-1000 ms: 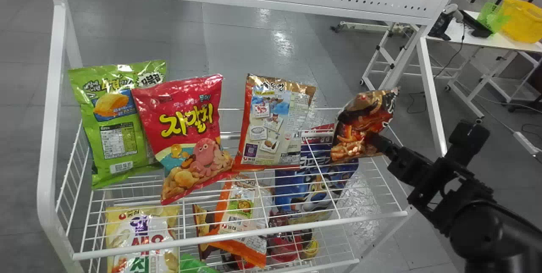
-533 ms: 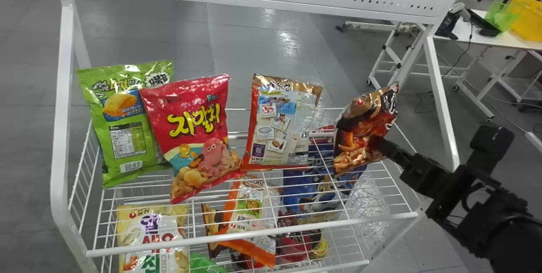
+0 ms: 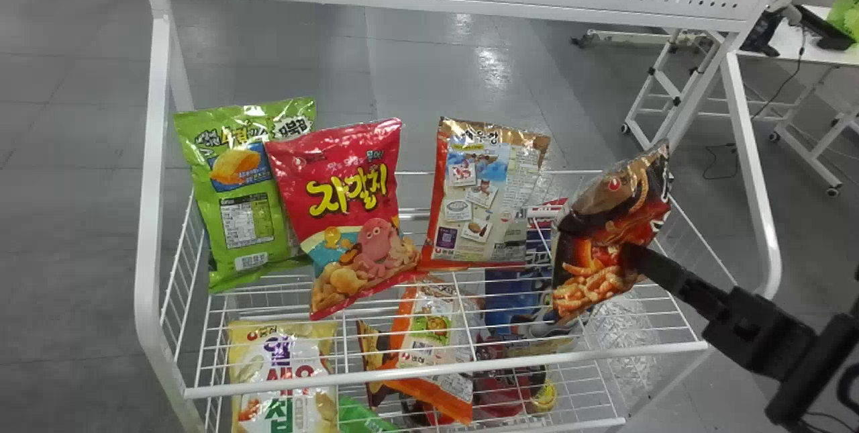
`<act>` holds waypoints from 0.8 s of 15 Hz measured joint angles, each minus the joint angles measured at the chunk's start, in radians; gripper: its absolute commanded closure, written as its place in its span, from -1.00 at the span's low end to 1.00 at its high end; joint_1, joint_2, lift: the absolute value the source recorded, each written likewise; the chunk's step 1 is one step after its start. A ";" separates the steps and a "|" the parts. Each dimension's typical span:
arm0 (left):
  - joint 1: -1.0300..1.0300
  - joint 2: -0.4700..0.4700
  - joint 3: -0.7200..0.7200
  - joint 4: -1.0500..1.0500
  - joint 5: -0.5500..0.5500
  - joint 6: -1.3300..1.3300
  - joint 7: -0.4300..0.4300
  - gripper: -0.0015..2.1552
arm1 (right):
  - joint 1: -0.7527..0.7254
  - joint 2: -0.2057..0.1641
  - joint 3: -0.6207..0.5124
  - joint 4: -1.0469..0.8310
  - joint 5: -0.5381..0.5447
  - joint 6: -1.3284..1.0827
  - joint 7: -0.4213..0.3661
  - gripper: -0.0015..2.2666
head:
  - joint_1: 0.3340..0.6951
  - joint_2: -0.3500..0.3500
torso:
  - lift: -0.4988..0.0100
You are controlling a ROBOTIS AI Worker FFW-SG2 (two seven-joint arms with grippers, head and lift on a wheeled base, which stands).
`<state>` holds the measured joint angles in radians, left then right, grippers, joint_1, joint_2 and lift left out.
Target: Hold basket handle with left hand then pick spicy shrimp crackers with right hand and place into basket
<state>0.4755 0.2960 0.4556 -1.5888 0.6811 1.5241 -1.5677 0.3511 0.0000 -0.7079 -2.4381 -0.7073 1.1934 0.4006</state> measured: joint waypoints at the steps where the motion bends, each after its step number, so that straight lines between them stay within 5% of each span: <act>1: 0.000 0.000 0.000 0.000 0.000 0.000 0.000 0.99 | 0.014 0.000 -0.017 -0.020 -0.031 0.041 0.010 0.98 | 1.00 -0.42 | 0.92; 7: -0.003 -0.001 0.000 0.003 0.000 0.000 0.000 0.99 | 0.079 0.000 -0.085 -0.126 -0.183 0.347 0.085 0.98 | 1.00 -0.04 | 0.92; 12: -0.004 -0.002 0.000 -0.002 0.001 0.001 0.000 0.99 | 0.093 0.000 -0.078 -0.151 -0.269 0.373 0.129 0.98 | 1.00 0.20 | 0.92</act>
<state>0.4710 0.2945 0.4556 -1.5903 0.6826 1.5247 -1.5677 0.4444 0.0000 -0.7864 -2.5890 -0.9759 1.5668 0.5300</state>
